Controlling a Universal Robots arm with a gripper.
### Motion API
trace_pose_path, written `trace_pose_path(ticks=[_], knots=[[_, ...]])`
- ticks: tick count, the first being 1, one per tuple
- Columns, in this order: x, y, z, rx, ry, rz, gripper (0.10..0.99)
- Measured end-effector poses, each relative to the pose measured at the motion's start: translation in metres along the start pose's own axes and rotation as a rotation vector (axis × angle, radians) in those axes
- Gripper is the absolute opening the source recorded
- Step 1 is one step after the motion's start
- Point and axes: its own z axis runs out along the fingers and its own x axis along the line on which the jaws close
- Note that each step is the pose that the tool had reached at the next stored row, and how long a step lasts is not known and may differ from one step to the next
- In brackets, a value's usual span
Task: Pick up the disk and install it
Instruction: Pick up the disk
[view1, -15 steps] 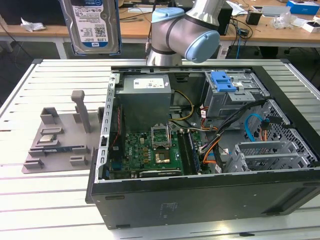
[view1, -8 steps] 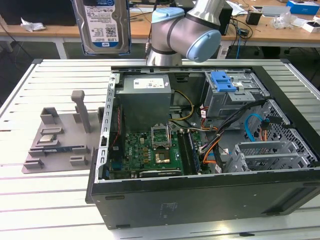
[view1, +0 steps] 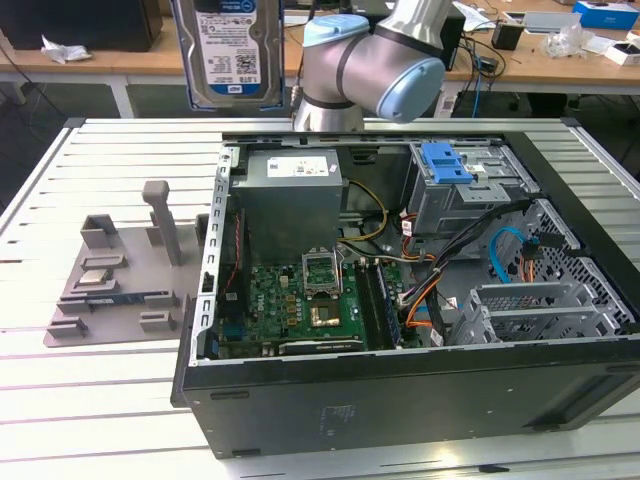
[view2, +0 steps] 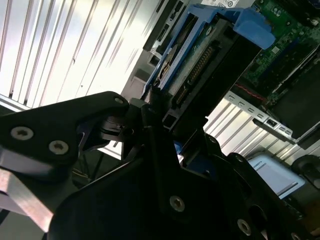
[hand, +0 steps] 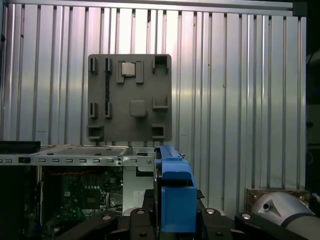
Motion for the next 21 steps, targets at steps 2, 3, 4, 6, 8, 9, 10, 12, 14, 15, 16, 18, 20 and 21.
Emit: trace_pose_path(ticks=[2,3,4,6,8,9,10,12,14,15,16,18,20,21], knots=[[0.0001,-0.0064,-0.0003,0.000,0.0001,0.000,0.369],[0.0003,-0.0098,-0.0004,0.000,0.0000,0.000,0.369],[0.0003,-0.0126,-0.0005,0.000,0.0000,0.000,0.369],[0.0006,-0.0234,-0.0010,0.000,0.0000,0.000,0.369],[0.0008,-0.0292,-0.0012,0.000,0.0001,0.000,0.369],[0.0008,-0.0325,-0.0013,0.000,0.0000,0.000,0.369],[0.0009,-0.0347,-0.0014,0.000,0.0000,0.000,0.369],[0.0010,-0.0402,-0.0016,0.000,0.0000,0.000,0.369],[0.0013,-0.0491,-0.0020,0.000,0.0000,0.000,0.369],[0.0014,-0.0537,-0.0022,0.000,0.0001,0.000,0.369],[0.0015,-0.0586,-0.0024,0.000,0.0000,0.000,0.369],[0.0017,-0.0660,-0.0026,0.000,0.0000,0.000,0.369],[0.0020,-0.0768,-0.0030,0.000,0.0001,0.000,0.369],[0.0021,-0.0811,-0.0032,0.000,0.0001,0.000,0.369]])
